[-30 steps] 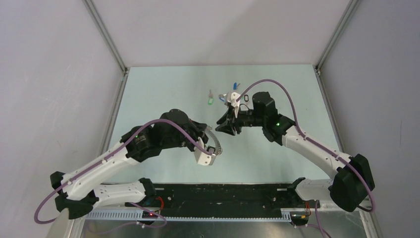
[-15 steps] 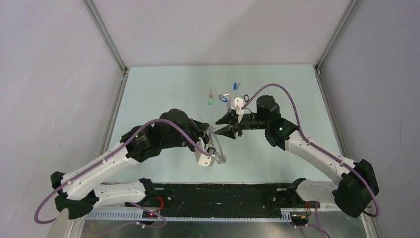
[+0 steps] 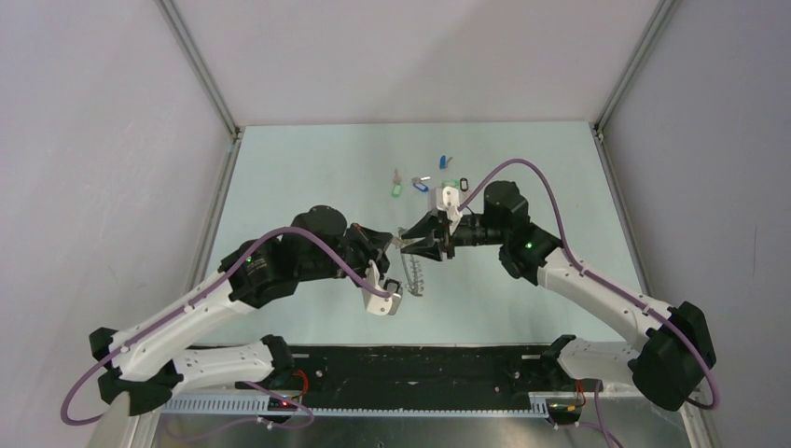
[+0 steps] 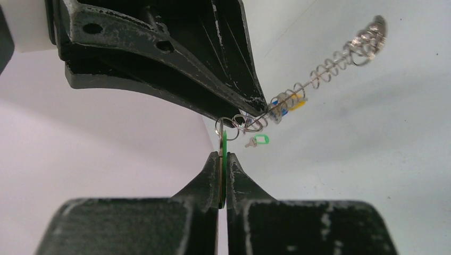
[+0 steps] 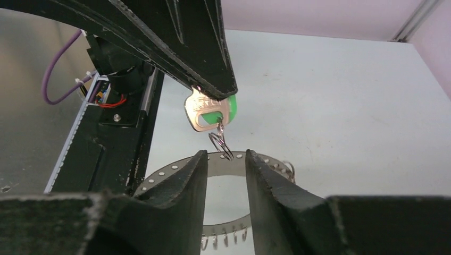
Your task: Remove the keys from the keyring
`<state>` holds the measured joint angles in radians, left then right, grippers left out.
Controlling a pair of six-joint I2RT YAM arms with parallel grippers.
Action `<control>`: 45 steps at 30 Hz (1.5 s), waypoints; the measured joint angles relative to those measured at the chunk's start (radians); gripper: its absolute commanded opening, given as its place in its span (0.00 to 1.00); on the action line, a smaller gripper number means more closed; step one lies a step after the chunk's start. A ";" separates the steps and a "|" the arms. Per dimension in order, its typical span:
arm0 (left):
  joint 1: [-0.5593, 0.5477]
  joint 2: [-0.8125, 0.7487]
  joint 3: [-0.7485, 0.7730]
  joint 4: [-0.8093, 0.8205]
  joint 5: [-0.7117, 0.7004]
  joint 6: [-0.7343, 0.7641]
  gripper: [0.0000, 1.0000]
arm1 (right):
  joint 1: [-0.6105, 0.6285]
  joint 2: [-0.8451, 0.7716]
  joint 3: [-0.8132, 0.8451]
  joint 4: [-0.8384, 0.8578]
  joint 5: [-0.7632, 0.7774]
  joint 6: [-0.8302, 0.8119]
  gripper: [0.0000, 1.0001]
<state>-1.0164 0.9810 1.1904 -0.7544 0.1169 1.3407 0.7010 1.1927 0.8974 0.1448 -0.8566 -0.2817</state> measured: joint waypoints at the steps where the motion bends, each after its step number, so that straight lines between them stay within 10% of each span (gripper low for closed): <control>1: 0.000 0.000 0.000 0.002 0.001 0.000 0.00 | 0.003 0.000 0.000 0.004 -0.002 0.000 0.33; 6: 0.000 0.000 0.000 0.005 0.002 0.000 0.00 | 0.018 0.000 0.000 0.011 -0.010 0.001 0.29; 11: 0.000 -0.002 0.000 0.006 0.008 0.000 0.00 | 0.031 0.000 0.000 0.015 -0.016 0.002 0.00; 44: -0.002 -0.077 -0.160 0.150 0.028 -0.108 0.00 | -0.014 -0.099 -0.216 0.427 0.089 0.491 0.00; 45: -0.002 -0.077 -0.163 0.151 0.030 -0.111 0.00 | -0.013 -0.099 -0.220 0.438 0.106 0.500 0.15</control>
<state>-1.0187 0.9043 1.0279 -0.6033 0.1467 1.2301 0.6880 1.0935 0.6773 0.5827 -0.7502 0.2188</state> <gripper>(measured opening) 0.023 0.010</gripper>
